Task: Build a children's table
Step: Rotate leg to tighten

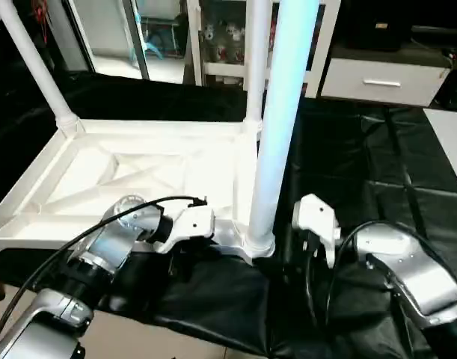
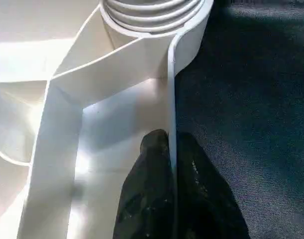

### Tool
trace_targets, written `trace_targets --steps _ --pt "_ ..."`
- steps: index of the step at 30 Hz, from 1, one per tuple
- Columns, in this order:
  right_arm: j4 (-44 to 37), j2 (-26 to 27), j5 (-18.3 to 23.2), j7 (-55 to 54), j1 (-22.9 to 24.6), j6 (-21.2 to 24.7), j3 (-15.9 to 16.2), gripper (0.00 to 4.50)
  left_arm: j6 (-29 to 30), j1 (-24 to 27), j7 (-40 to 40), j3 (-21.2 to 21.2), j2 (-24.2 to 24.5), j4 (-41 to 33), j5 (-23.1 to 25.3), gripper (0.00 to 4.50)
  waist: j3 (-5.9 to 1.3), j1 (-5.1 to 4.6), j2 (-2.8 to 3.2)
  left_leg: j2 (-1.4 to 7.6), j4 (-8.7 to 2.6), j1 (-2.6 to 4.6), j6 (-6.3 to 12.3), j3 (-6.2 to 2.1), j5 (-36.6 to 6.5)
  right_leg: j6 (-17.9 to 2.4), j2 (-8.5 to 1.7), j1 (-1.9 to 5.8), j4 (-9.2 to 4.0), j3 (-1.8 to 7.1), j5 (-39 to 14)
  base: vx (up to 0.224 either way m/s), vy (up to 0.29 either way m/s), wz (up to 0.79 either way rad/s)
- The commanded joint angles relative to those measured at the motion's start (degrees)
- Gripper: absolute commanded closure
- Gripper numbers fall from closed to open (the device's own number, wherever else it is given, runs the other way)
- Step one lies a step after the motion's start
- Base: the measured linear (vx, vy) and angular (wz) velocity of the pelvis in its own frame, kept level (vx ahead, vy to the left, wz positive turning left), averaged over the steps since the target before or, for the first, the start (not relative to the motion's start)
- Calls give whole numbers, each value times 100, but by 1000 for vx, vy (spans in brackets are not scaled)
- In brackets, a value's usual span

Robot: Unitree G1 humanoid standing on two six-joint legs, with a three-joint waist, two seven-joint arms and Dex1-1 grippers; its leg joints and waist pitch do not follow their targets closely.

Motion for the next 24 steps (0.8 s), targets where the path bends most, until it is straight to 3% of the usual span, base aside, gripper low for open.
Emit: trace_targets --steps 1,3,8,19,24 --pt "131 -33 44 197 -147 -51 61 22 -82 18 6 -109 -251 -121 -220 450 -324 -48 -151 234 -419 -63 585 -32 -423 -1416 -312 318 -325 232 -874 0 0 0" --pt "244 -49 15 253 -203 -103 87 35 -78 1 14 -107 -247 -108 -212 450 -328 -51 -190 231 -414 -66 603 -28 -389 -1400 -312 319 -325 230 -893 0 0 0" --pt "450 26 -2 329 -347 -169 61 70 -67 -28 28 -103 -246 -85 -194 450 -330 -36 -179 232 -404 -56 647 -21 -304 -1415 -312 303 -316 228 -842 0 0 0" --pt "618 63 32 525 -401 -271 108 175 -86 10 8 -138 -182 -82 -157 450 -331 -40 -209 228 -403 -76 683 -25 -268 -1376 -317 313 -309 216 -888 0 0 0" --pt "654 56 43 592 -400 -311 125 203 -81 23 1 -145 -172 -85 -160 450 -334 -39 -222 227 -399 -78 702 -23 -259 -1365 -319 315 -309 215 -909 0 0 0"
